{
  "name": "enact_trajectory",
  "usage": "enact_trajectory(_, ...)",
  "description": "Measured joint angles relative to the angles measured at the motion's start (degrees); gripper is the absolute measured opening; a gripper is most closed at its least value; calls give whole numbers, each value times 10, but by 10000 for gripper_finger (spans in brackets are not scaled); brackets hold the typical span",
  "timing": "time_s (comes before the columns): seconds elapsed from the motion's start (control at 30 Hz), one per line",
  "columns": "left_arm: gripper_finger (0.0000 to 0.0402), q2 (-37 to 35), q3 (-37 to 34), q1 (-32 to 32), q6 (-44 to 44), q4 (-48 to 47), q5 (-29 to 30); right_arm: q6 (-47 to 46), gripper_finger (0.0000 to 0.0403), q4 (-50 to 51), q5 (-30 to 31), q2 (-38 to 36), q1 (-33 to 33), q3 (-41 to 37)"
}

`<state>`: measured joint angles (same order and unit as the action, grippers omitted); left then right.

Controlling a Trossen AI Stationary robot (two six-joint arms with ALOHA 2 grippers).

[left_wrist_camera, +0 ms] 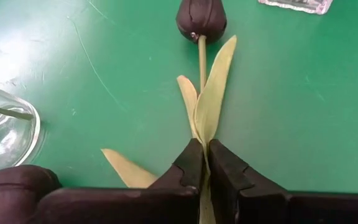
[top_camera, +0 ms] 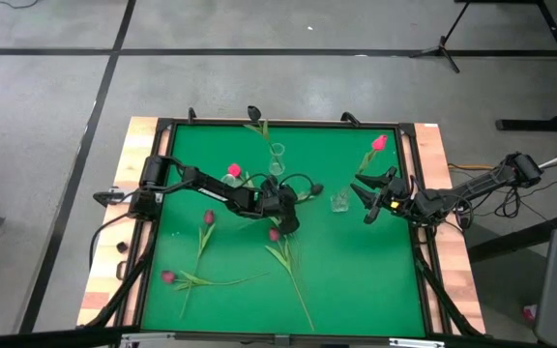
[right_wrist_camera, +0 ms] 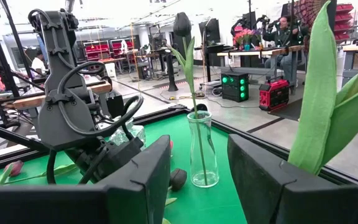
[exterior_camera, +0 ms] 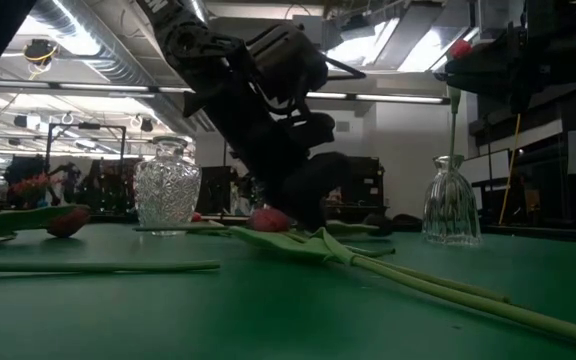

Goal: Sort flowers into vase by color
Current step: Put the right black tulip into the bottom left transparent vase

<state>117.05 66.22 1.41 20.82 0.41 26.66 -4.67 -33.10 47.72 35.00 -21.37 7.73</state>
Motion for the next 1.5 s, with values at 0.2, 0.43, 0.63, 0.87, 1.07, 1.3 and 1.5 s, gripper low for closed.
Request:
enact_trajectory(0.2, 11, 0, 6, 0, 5, 5, 17, 0, 159, 0, 0, 0, 0, 0)
enact_trajectory(0.43, 11, 0, 56, 1, -3, 1, 39, -10, 159, 0, -4, 0, 0, 0)
enact_trajectory(0.63, 11, -17, 93, 7, -65, -7, 39, -11, 159, -1, -9, 0, 0, 0)
enact_trajectory(0.87, 12, -107, 93, -5, -104, -39, 80, -11, 159, -3, -9, 0, 0, 0)
enact_trajectory(1.07, 12, -218, 72, -19, -124, -38, 78, -11, 159, 1, -9, 0, 0, 0)
enact_trajectory(1.3, 12, -415, -79, -11, -173, 168, 76, -10, 159, 2, -9, 0, 0, 0)
enact_trajectory(1.5, 12, -556, -261, 19, -228, 349, 73, -10, 159, 1, -9, 0, 0, 0)
